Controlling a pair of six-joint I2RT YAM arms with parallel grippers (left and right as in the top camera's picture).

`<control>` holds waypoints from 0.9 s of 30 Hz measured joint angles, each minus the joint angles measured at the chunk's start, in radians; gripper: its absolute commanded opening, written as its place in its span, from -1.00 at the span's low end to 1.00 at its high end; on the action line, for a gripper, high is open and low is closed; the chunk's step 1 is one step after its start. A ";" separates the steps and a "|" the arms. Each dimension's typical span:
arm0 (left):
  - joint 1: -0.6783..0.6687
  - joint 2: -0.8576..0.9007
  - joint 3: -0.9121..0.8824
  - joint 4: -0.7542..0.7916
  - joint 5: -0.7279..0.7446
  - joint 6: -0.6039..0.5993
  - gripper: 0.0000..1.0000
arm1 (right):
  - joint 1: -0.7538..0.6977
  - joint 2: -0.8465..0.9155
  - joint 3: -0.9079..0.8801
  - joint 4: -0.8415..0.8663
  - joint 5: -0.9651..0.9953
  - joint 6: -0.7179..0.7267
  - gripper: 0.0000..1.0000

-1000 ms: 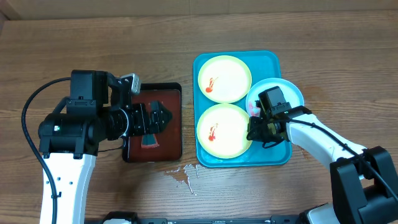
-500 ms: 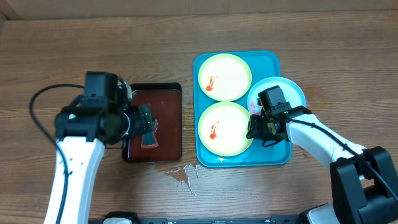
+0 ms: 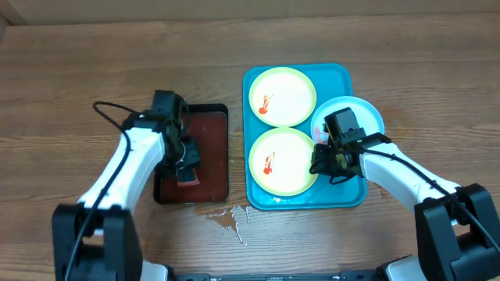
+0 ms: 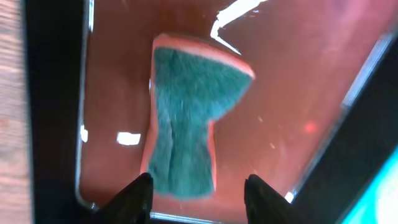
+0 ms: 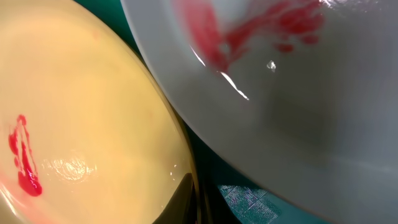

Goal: Clean dirty plates on tray and stack at the side
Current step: 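Grasp the green-pink sponge with the left gripper and lift it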

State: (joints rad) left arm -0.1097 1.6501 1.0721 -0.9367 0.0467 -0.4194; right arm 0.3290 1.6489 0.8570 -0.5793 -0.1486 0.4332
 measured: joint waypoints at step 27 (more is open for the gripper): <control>0.000 0.050 0.117 -0.077 0.006 0.011 -0.92 | 0.000 0.000 0.000 -0.015 0.000 0.004 -0.92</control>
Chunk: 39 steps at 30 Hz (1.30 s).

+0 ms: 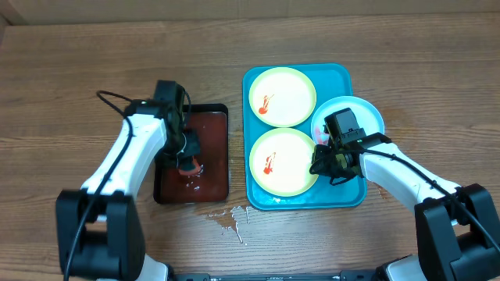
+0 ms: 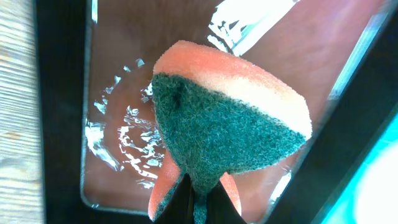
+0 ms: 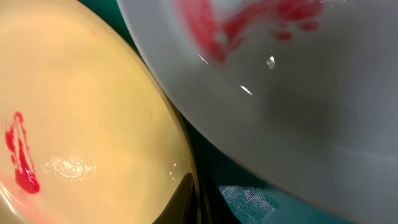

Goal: Clean dirty plates on tray and stack at the side
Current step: 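Grasp the green-pink sponge with the left gripper and lift it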

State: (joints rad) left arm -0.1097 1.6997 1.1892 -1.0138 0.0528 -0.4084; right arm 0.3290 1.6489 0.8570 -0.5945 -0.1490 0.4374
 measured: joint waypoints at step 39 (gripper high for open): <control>-0.136 -0.056 0.095 -0.092 -0.111 0.011 -0.92 | 0.000 0.000 0.000 -0.001 0.000 0.000 -0.92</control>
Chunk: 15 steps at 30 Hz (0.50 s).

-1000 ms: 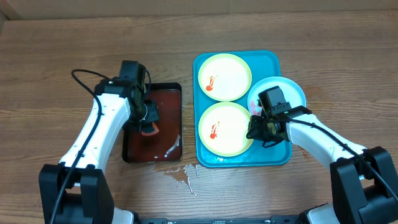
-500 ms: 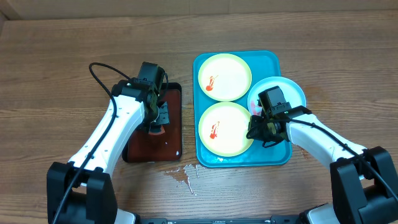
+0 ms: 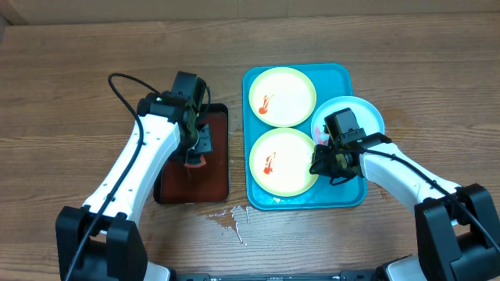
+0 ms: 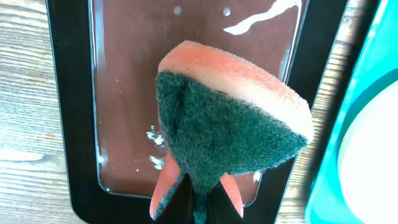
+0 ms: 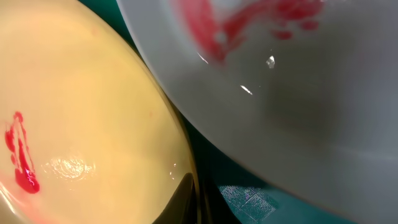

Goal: Clean dirty plates on tray and stack at the side
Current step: 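Grasp the green-pink sponge with the left gripper and lift it, then scrub the lower yellow plate with the sponge in the left gripper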

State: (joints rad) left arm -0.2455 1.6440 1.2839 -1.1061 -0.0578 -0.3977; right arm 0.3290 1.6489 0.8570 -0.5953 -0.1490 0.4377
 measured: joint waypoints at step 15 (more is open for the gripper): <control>0.000 0.126 -0.017 0.006 0.060 -0.018 -0.92 | 0.000 0.000 0.000 -0.001 0.000 0.000 -0.92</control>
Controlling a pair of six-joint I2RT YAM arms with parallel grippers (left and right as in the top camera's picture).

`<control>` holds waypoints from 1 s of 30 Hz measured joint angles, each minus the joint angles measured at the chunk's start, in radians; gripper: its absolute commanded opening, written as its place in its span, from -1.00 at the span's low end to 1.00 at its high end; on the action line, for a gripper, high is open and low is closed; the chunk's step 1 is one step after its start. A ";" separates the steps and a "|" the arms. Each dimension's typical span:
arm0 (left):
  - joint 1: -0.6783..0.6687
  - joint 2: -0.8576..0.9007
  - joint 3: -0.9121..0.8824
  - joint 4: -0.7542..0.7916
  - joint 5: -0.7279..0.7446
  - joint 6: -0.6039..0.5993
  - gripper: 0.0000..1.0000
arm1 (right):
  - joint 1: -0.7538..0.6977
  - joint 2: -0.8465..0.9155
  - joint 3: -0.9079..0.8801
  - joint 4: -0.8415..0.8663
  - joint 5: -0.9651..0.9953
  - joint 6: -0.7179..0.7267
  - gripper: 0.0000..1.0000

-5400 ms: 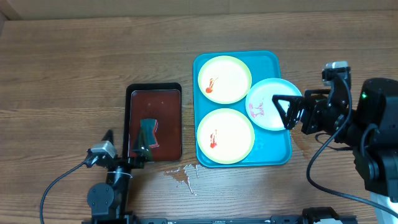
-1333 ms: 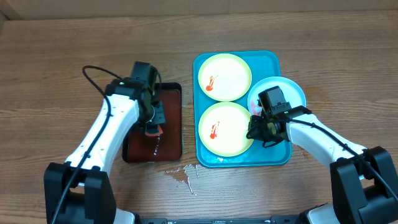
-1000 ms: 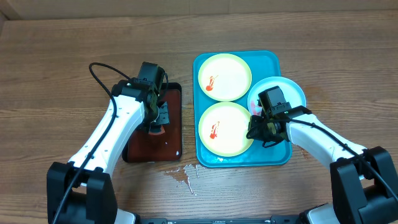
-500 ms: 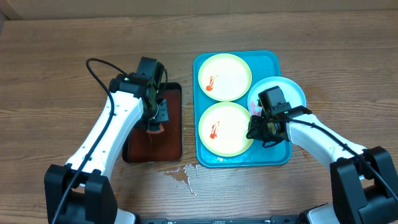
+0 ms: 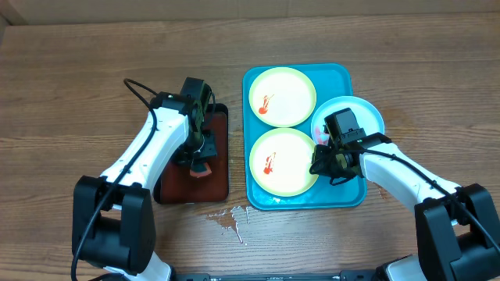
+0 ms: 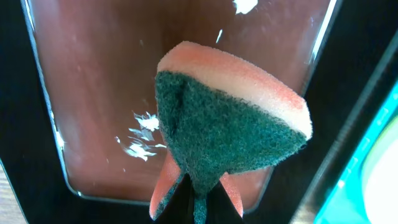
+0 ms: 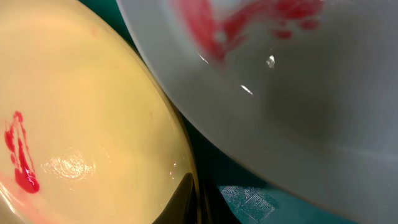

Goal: Clean dirty plates on tray and stack at the side
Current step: 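Scrub the lower yellow plate with the sponge in the left gripper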

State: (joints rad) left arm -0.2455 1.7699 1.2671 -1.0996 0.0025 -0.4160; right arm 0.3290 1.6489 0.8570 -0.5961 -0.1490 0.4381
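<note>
My left gripper (image 6: 199, 200) is shut on an orange sponge with a green scouring face (image 6: 230, 124), pinched into a fold. It hangs low over the reddish water of the black basin (image 5: 217, 133). On the teal tray (image 5: 336, 74) lie two yellow plates with red smears, one far (image 5: 283, 96) and one near (image 5: 281, 161). A white plate (image 5: 355, 113) with a red smear leans over the tray's right edge. My right gripper (image 5: 322, 164) is shut on the near yellow plate's right rim (image 7: 180, 168), below the white plate (image 7: 298, 93).
Spilled water drops (image 5: 226, 218) lie on the wooden table in front of the basin and tray. The basin's black rim (image 6: 348, 124) stands between the sponge and the teal tray's edge (image 6: 379, 162). Bare wood lies left of the basin and right of the tray.
My left gripper, still shut on the sponge, is lower and closer to the basin water than before, shifted slightly toward the tray side. The right gripper and plates have not moved.
First my left gripper was open over the sponge lying flat in the basin water. Then it was shut on the sponge, folded, above rippling water. Then it held it well above the basin, and now lower again. My right gripper stayed on the near yellow plate's rim throughout.
</note>
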 measured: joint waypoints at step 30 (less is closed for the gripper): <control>-0.342 0.293 0.232 0.103 0.142 -0.135 -0.92 | 0.000 0.000 0.000 -0.005 0.000 0.002 -0.92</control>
State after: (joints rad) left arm -0.5877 2.0624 1.4986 -0.9966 0.1448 -0.5514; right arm 0.3286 1.6489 0.8570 -0.6014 -0.1490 0.4404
